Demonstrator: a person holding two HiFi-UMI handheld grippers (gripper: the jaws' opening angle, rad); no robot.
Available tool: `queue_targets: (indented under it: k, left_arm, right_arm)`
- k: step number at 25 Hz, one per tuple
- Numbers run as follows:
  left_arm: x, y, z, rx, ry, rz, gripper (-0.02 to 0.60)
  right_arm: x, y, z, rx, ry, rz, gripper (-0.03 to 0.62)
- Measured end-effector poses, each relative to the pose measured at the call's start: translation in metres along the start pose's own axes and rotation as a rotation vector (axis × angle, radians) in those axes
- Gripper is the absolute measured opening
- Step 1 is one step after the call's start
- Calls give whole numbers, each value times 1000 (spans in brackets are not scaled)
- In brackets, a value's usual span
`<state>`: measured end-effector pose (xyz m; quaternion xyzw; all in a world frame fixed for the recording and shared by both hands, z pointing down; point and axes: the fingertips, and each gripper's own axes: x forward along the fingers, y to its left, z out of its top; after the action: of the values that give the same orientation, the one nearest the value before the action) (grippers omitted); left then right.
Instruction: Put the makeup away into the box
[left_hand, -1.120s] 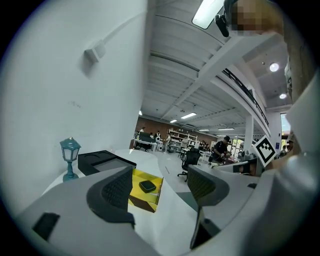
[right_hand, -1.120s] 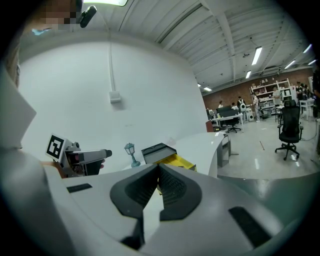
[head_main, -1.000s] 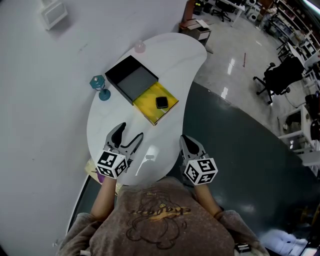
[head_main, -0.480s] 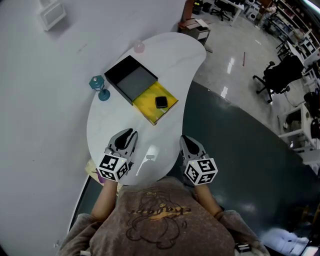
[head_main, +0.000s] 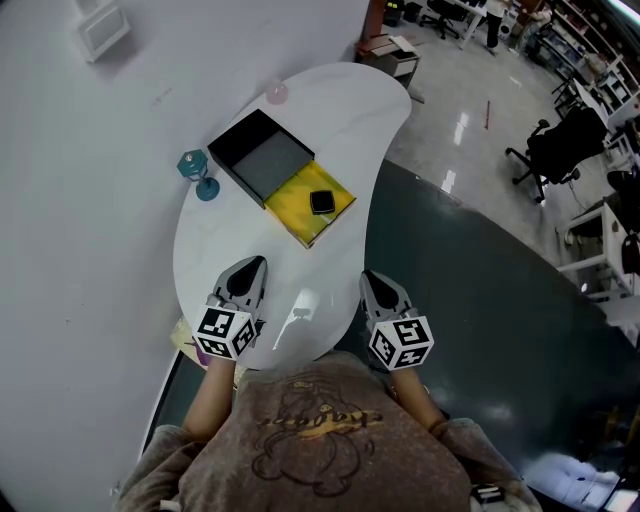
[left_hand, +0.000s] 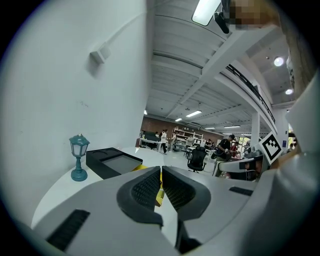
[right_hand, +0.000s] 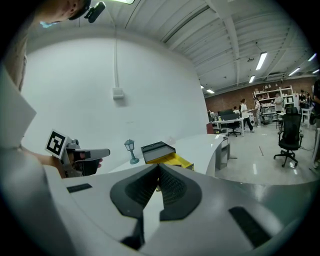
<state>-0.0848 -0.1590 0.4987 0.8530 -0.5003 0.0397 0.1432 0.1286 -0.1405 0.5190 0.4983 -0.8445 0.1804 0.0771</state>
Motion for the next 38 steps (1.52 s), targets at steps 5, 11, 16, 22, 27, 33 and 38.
queue_targets:
  k: [5,11,16,22,27,33,38]
  left_arm:
    - [2,0,-4,6,11,-1,28]
    - [2,1,-6,4,14,4,26]
    - [0,1,-5,0,6,7,27]
    - [-1,1,-5,-9,3,17,26]
    - [-2,1,-4,-15,0,17,26]
    - [-3,1,-3,-25,1,21,27]
    - [-4,1,-4,-28,2,17,26]
  right_arm:
    - [-1,-6,-2,0,-13,-21,2]
    - [-1,-12,1,8,-28,-36,2]
    - [0,-14,3,10,-33,-36,2]
    - [0,-11,3,17,-32,-29,2]
    - [0,-9,2,18,-29,-24,2]
    - [-1,-9,1,24,-25,-23,2]
    - [-1,-5,-1,27,-24,-18,2]
